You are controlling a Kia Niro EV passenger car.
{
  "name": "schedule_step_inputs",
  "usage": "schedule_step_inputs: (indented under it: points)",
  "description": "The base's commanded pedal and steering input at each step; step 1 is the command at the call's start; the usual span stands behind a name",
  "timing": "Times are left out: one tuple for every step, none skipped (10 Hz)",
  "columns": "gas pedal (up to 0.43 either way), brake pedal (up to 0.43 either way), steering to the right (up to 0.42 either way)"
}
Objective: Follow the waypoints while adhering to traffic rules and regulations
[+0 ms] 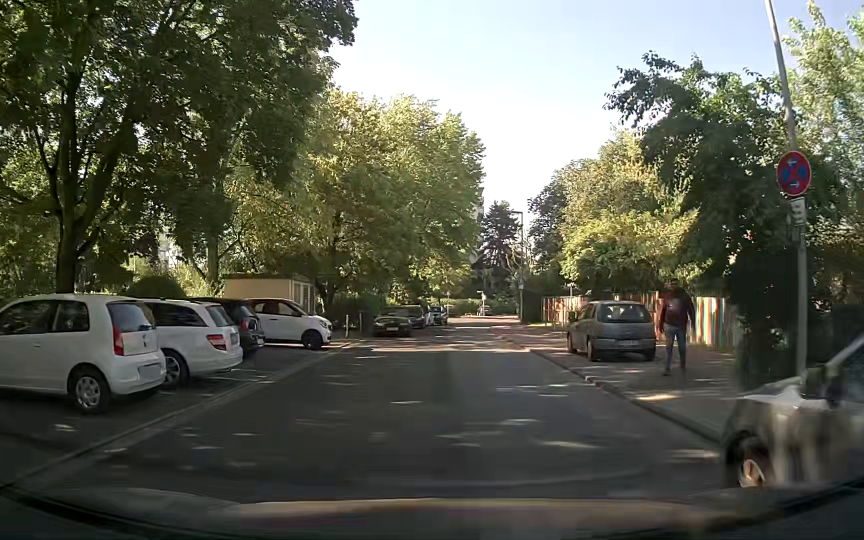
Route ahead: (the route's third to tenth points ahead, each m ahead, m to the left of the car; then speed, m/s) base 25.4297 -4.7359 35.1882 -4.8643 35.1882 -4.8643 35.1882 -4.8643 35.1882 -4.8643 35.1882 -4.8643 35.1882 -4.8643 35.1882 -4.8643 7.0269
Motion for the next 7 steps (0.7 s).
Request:
schedule_step_inputs:
  points:
    - [0.0,0.122,0.022]
    - [0.0,0.128,0.023]
    - [0.0,0.134,0.025]
    - [0.0,0.146,0.026]
    - [0.0,0.159,0.026]
    - [0.0,0.159,0.024]
    - [0.0,0.165,0.021]
